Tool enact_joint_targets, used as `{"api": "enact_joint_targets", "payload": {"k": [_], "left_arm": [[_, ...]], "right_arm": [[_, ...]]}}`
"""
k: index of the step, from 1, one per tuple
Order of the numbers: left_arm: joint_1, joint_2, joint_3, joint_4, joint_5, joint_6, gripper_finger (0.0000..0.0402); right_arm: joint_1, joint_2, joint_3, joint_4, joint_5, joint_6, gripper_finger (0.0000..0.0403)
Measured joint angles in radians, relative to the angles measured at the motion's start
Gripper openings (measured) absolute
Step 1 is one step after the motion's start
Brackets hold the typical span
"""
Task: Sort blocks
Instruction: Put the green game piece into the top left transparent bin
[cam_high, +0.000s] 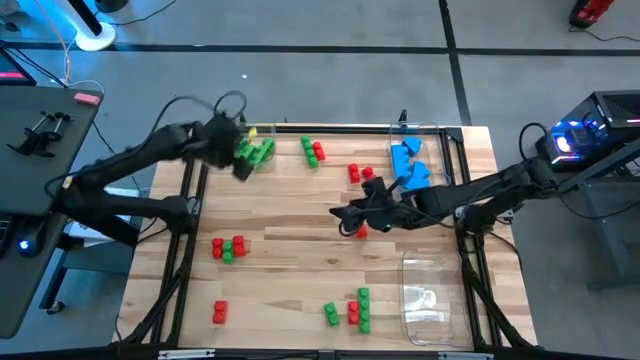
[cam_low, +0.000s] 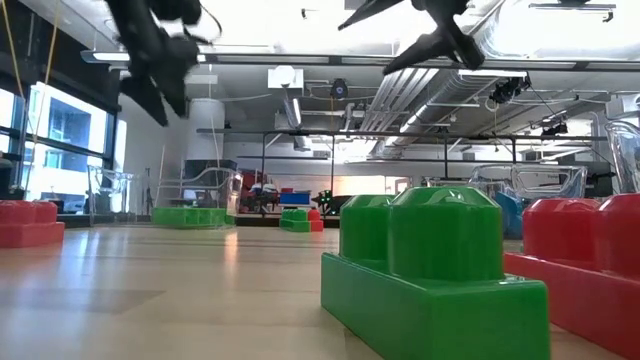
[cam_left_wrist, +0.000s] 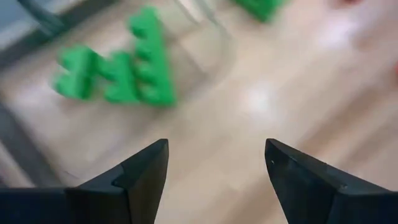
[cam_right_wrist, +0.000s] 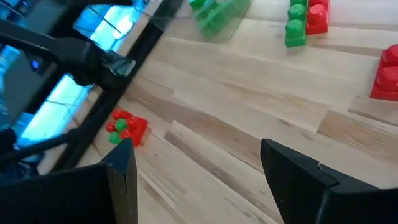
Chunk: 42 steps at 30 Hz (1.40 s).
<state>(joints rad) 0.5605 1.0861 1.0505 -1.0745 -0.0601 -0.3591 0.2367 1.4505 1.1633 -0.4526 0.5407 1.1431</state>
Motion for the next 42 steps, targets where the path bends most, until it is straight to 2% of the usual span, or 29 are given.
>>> {"api": "enact_joint_targets", "payload": {"k": [2, 5, 8, 12, 16, 20, 26, 33, 37, 42], "left_arm": [[-0.127, -0.091, -0.033, -0.035, -0.042, -0.141, 0.0251], [-0.355, -0.227, -0.106, -0.075, -0.148, -0.443, 0.0243], [-0.589, -0.307, -0.194, -0.096, -0.186, -0.723, 0.0233], [-0.836, -0.291, -0.305, -0.086, -0.168, -1.001, 0.0218], [-0.979, -0.186, -0.35, -0.049, -0.141, -1.135, 0.0205], [-1.043, -0.074, -0.335, -0.04, -0.115, -1.177, 0.0198], [-1.08, 0.079, -0.33, 0.027, -0.029, -1.208, 0.0197], [-1.095, 0.182, -0.33, 0.074, -0.022, -1.205, 0.0197], [-1.095, 0.197, -0.33, 0.072, -0.048, -1.141, 0.0197], [-1.088, 0.197, -0.33, 0.053, -0.053, -0.963, 0.0197]], "right_arm": [[0.0, 0.021, 0.0, 0.001, -0.018, -0.018, 0.0226], [0.0, 0.056, 0.0, 0.0, -0.055, -0.035, 0.0226], [0.0, 0.085, 0.0, 0.007, -0.104, -0.049, 0.0226], [0.0, 0.109, 0.0, 0.006, -0.163, -0.078, 0.0226], [0.0, 0.115, 0.0, 0.005, -0.184, -0.097, 0.0226], [-0.001, 0.115, 0.0, 0.006, -0.183, -0.097, 0.0226], [-0.003, 0.115, 0.0, 0.006, -0.175, -0.105, 0.0226], [-0.014, 0.115, 0.0, 0.006, -0.175, -0.105, 0.0226], [-0.014, 0.115, 0.0, 0.006, -0.174, -0.105, 0.0226], [-0.014, 0.115, 0.0, 0.006, -0.175, -0.105, 0.0226]]}}
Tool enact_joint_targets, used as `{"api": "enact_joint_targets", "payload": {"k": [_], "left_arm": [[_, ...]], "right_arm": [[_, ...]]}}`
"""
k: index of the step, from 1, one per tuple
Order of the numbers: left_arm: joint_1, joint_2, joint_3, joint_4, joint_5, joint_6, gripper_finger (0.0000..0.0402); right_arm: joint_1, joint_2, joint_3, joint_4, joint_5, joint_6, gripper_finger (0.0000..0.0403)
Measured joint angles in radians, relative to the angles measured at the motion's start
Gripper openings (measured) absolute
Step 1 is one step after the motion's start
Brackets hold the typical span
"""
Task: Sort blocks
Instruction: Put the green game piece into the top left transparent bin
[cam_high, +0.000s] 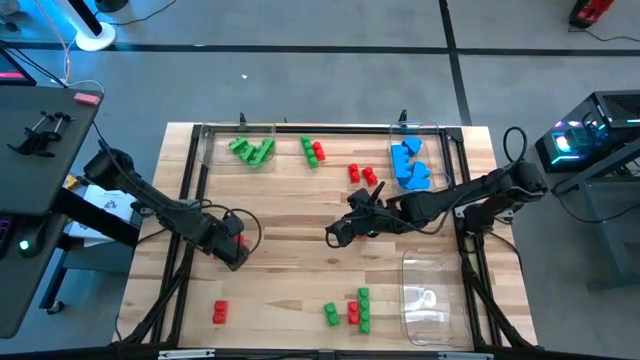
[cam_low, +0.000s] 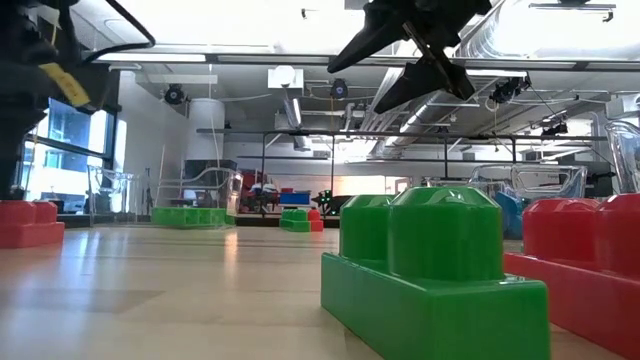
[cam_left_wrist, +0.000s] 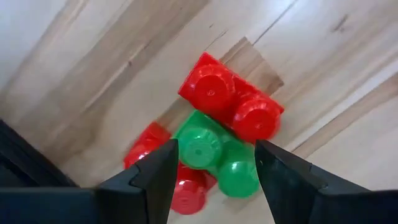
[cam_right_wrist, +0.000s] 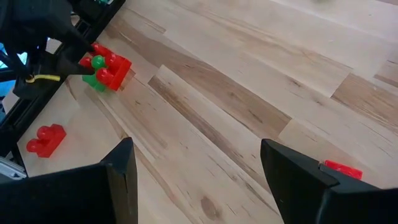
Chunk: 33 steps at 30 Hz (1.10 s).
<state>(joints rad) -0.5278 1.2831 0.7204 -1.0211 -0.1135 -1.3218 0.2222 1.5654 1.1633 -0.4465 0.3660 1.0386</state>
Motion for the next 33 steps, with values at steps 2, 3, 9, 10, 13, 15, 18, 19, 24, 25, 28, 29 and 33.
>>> {"api": "enact_joint_targets", "payload": {"k": [2, 3, 9, 10, 13, 15, 18, 19, 24, 25, 28, 29, 33], "left_arm": [[0.006, 0.0, 0.0, -0.024, 0.014, 0.039, 0.0197], [0.009, 0.0, 0.0, -0.029, 0.022, 0.044, 0.0197], [0.008, -0.002, 0.014, 0.394, 0.042, 0.194, 0.0197], [0.011, 0.005, 0.023, 0.485, 0.038, 0.28, 0.0197], [0.044, 0.055, 0.075, 0.577, 0.006, 0.624, 0.0197], [0.074, 0.102, 0.125, 0.574, -0.027, 0.893, 0.0197], [0.111, 0.193, 0.201, 0.61, -0.017, 1.267, 0.0197], [0.122, 0.228, 0.225, 0.645, 0.004, 1.369, 0.0197], [0.146, 0.416, 0.364, 0.857, 0.154, 1.706, 0.0197], [0.146, 0.456, 0.398, 0.873, 0.185, 1.739, 0.0198], [0.145, 0.574, 0.509, 0.875, 0.286, 1.783, 0.0198], [0.14, 0.608, 0.539, 0.873, 0.315, 1.792, 0.0198], [0.114, 0.733, 0.637, 0.872, 0.368, 1.879, 0.0198]], "right_arm": [[0.0, 0.0, 0.0, 0.0, 0.0, 0.0, 0.0226], [0.0, 0.0, 0.0, 0.0, 0.0, 0.004, 0.0226], [0.0, 0.0, 0.0, 0.003, -0.03, 0.014, 0.0226], [0.0, -0.003, 0.0, 0.007, -0.047, 0.01, 0.0226], [0.0, -0.034, 0.0, 0.034, -0.099, 0.008, 0.0226], [0.006, -0.072, 0.0, 0.075, -0.121, 0.006, 0.0226], [0.029, -0.139, 0.0, 0.161, -0.127, -0.027, 0.0226], [0.039, -0.163, 0.0, 0.188, -0.121, -0.037, 0.0226], [0.096, -0.255, 0.001, 0.242, -0.052, -0.052, 0.0226], [0.108, -0.269, 0.001, 0.242, -0.031, -0.05, 0.0226], [0.139, -0.303, 0.001, 0.241, 0.028, -0.045, 0.0226], [0.146, -0.31, 0.001, 0.24, 0.041, -0.045, 0.0226], [0.166, -0.33, 0.001, 0.222, 0.075, -0.049, 0.0226]]}}
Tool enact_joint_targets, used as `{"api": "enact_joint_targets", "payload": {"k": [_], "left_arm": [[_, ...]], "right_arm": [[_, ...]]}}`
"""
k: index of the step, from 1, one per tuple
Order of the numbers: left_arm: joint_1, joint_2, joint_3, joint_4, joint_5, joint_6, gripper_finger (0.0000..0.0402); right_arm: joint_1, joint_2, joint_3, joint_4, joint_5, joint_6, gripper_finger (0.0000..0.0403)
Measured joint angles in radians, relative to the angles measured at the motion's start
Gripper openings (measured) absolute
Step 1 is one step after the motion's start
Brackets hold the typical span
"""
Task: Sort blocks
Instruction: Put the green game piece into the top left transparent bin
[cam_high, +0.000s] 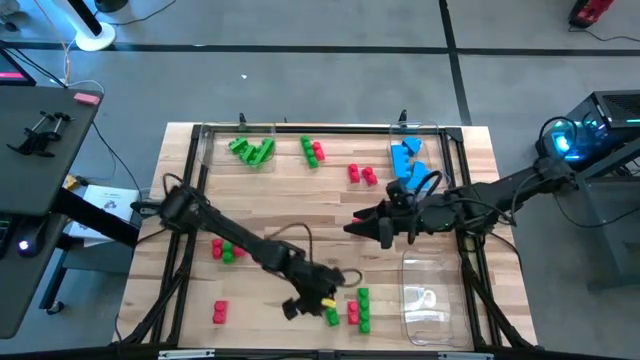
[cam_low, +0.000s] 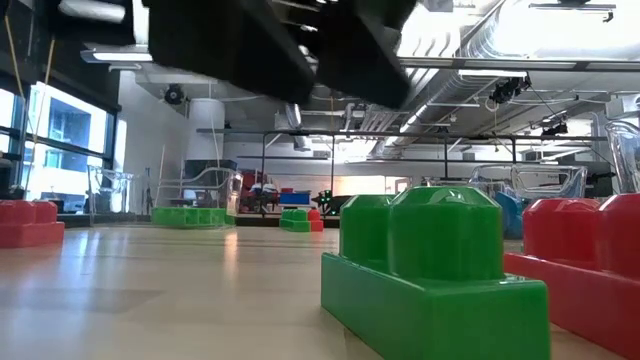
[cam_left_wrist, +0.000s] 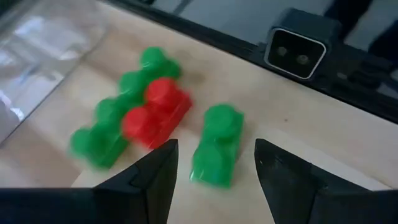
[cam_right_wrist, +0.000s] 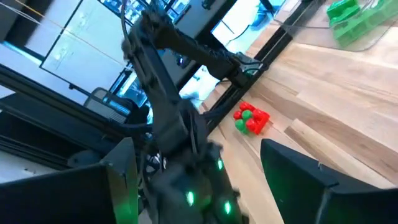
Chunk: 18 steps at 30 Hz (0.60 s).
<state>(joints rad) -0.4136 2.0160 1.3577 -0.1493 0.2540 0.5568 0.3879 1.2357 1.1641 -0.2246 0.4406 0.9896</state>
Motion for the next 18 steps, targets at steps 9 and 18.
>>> {"api": "enact_joint_targets", "payload": {"k": [9, 18], "left_arm": [[-0.019, 0.124, 0.104, -0.013, 0.004, 0.052, 0.0198], [0.001, 0.167, 0.104, 0.01, 0.005, 0.114, 0.0198]], "right_arm": [[0.001, 0.003, 0.0, -0.103, 0.003, 0.065, 0.0226], [0.001, 0.003, 0.0, -0.131, -0.001, 0.076, 0.0226]]}}
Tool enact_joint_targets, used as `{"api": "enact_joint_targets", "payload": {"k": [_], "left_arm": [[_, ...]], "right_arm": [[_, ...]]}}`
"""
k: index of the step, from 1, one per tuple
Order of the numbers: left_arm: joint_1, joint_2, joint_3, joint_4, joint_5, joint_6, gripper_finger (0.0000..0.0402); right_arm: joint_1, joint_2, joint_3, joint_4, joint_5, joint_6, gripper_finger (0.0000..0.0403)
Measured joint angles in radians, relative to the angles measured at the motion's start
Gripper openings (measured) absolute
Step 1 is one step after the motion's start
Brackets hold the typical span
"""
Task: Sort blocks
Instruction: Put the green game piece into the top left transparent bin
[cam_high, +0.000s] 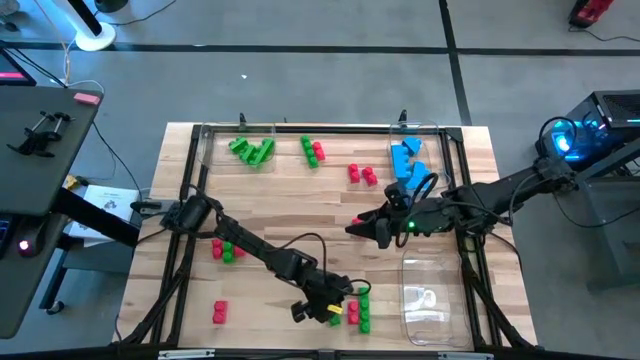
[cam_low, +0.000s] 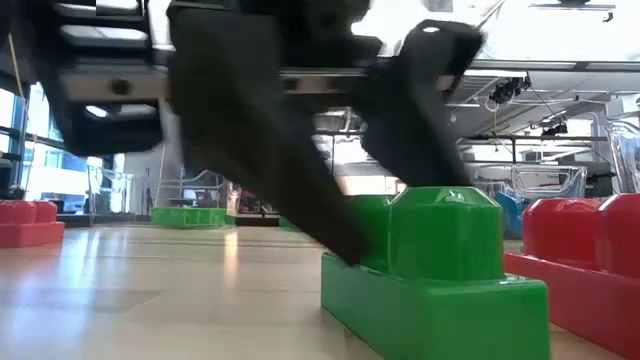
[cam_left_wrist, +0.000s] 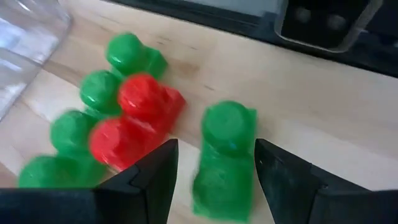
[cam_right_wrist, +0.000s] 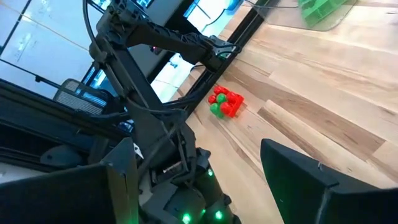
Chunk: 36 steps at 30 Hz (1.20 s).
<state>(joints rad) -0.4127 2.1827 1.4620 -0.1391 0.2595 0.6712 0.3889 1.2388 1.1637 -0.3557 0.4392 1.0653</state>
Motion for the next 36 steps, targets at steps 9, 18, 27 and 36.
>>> {"api": "enact_joint_targets", "payload": {"k": [9, 18, 27, 36], "left_arm": [[0.003, 0.057, 0.001, 0.038, 0.014, -0.014, 0.0198], [0.019, 0.036, -0.001, -0.004, 0.005, -0.171, 0.0111], [0.226, -0.226, -0.014, -0.618, -0.055, -0.182, 0.0094], [0.646, -0.711, -0.282, -0.73, -0.321, -0.361, 0.0096]], "right_arm": [[0.0, 0.001, 0.0, -0.006, -0.002, 0.008, 0.0226], [0.0, 0.001, 0.0, -0.002, -0.003, 0.008, 0.0226], [0.0, -0.001, 0.0, 0.004, -0.024, -0.043, 0.0226], [-0.002, -0.002, 0.0, 0.03, -0.014, -0.1, 0.0226]]}}
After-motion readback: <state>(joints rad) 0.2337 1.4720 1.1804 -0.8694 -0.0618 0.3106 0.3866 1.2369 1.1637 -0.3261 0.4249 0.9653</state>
